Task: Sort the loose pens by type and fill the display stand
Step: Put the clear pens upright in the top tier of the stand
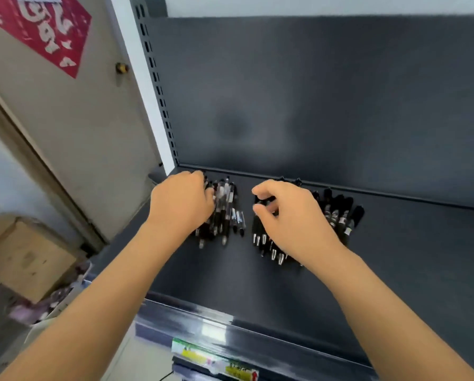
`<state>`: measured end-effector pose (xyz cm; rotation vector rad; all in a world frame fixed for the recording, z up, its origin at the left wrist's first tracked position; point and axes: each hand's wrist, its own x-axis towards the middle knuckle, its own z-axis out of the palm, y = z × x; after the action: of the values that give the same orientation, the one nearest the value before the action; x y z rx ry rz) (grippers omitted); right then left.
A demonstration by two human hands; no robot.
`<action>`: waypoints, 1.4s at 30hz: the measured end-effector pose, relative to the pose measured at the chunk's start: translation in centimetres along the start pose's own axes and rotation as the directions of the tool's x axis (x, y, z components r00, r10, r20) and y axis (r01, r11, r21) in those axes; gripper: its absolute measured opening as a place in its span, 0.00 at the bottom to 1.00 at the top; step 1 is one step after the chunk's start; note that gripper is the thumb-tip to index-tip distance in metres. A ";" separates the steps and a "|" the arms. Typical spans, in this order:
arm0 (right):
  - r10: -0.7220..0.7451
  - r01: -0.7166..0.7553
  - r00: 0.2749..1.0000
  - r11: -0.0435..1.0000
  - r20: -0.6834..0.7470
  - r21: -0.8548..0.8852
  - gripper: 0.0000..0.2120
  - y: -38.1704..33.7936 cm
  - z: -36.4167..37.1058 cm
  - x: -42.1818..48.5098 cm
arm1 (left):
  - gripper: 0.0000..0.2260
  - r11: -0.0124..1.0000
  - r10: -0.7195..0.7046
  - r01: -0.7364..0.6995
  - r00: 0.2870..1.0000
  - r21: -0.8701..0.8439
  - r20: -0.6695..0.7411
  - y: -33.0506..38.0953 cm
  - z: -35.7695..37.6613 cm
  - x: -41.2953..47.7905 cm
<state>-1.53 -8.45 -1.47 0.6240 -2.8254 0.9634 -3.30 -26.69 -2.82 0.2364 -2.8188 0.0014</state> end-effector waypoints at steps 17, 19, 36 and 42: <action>0.534 -0.516 0.768 0.843 0.353 -0.151 0.14 -1.4 7.0 12.5 | 0.10 0.982 -0.038 0.029 0.998 -0.189 -0.043 -2.8 0.9 4.1; 0.535 -0.516 0.751 0.841 0.388 -0.161 0.13 -1.6 7.0 12.7 | 0.10 0.981 -0.039 0.029 0.998 -0.194 -0.047 -2.8 0.7 4.2; 0.492 -0.461 0.792 0.870 0.361 -0.175 0.12 -1.8 7.3 11.3 | 0.10 0.967 -0.037 0.033 0.999 -0.252 -0.012 -3.2 0.9 4.1; 0.430 -0.471 0.869 0.871 0.244 0.143 0.17 -2.2 4.1 9.5 | 0.08 0.903 -0.004 0.006 1.000 -0.430 0.007 -3.2 -0.7 4.8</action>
<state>-9.14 -15.79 -1.43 0.0591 -3.1615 1.3367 -7.02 -30.57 -0.75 0.1384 -2.7328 -0.6181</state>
